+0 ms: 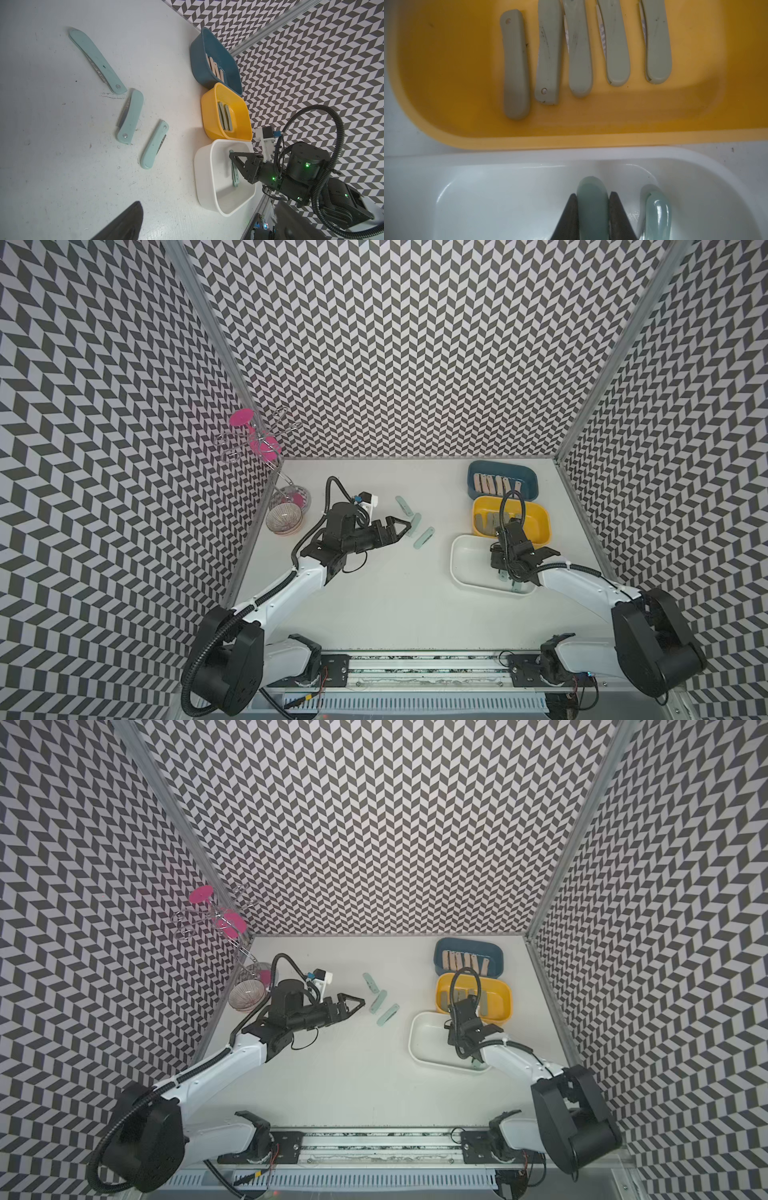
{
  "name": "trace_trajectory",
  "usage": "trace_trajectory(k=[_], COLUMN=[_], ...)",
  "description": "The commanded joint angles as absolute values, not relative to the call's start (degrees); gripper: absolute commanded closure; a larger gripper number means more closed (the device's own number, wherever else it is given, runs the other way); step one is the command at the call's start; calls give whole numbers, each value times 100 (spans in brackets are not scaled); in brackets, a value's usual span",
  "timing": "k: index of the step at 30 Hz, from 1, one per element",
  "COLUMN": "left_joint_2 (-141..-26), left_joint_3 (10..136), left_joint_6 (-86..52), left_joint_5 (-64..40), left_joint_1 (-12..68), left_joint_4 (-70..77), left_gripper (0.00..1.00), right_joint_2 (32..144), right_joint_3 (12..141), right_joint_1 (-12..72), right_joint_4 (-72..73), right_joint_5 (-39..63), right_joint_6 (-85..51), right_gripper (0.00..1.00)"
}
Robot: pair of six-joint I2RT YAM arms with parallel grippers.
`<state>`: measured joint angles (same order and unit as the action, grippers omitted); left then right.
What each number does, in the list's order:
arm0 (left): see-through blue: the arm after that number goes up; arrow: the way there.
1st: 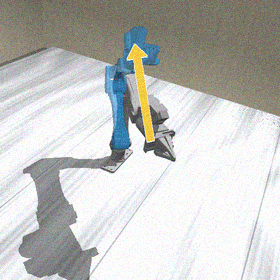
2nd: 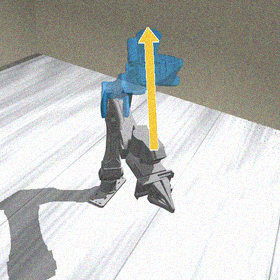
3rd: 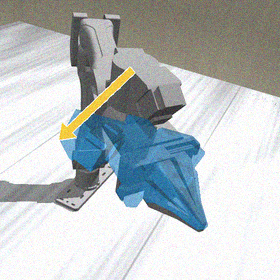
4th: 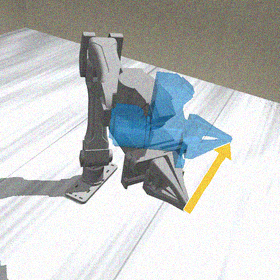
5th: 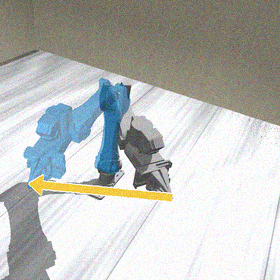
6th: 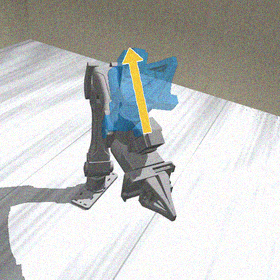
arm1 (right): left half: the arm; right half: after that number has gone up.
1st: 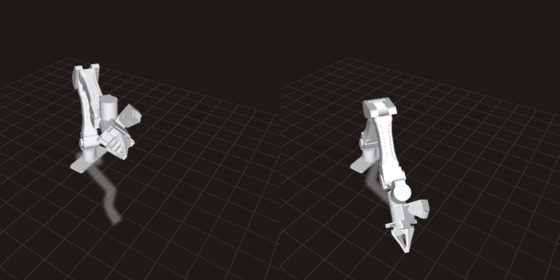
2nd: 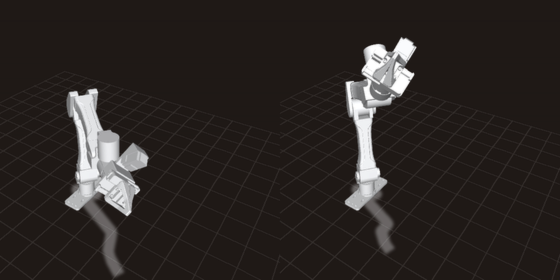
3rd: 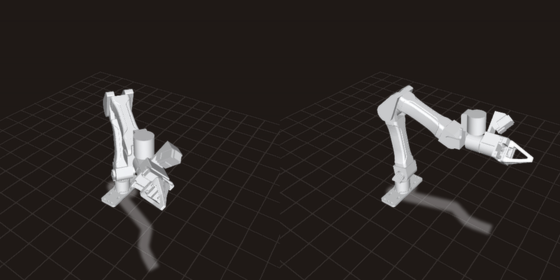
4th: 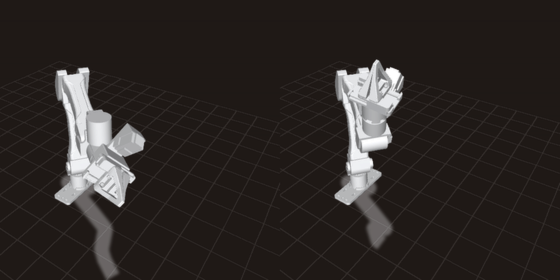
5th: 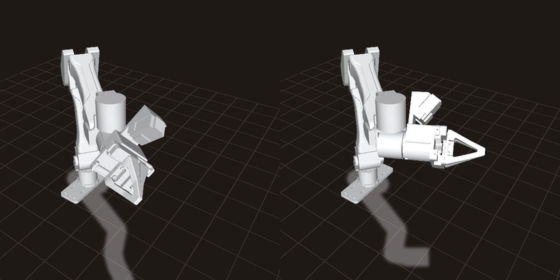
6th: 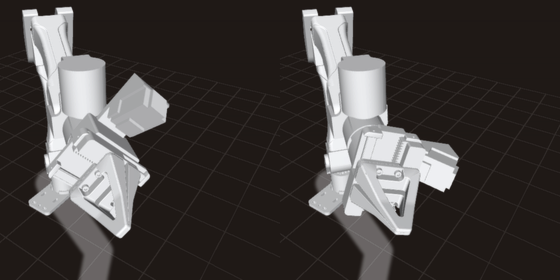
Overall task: Place the fruit knives into the storage box by color
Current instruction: Place the fruit knife in the storage box.
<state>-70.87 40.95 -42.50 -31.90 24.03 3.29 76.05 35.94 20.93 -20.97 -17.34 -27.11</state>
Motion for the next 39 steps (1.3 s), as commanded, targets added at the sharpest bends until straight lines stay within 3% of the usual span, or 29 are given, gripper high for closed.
trace_trajectory(k=[1, 12, 21, 29, 39], left_joint_2=[-7145, -7211, -7290, -7356, -7211], left_joint_3=[4210, 4252, 4309, 4516, 4641], left_joint_6=[-4192, -4184, -4271, -3960, -3740], left_joint_5=[-3296, -3357, -3476, -3268, -2973], left_joint_1=[2441, 2439, 2440, 2425, 2242], left_joint_4=[402, 457, 638, 256, -39], left_gripper=[0, 0, 0, 0, 0], right_joint_2=[7737, 8357, 8590, 7902, 7099], right_joint_3=[3676, 3945, 4035, 4088, 5071], right_joint_1=[2084, 2083, 2091, 2092, 2092], right_joint_4=[-2182, -2485, -2543, -2617, -3178], right_joint_5=[-1999, -2219, -2290, -2059, -1832], right_joint_6=[-2796, -2954, -2968, -2871, -2694], right_gripper=[86, 82, 61, 46, 41])
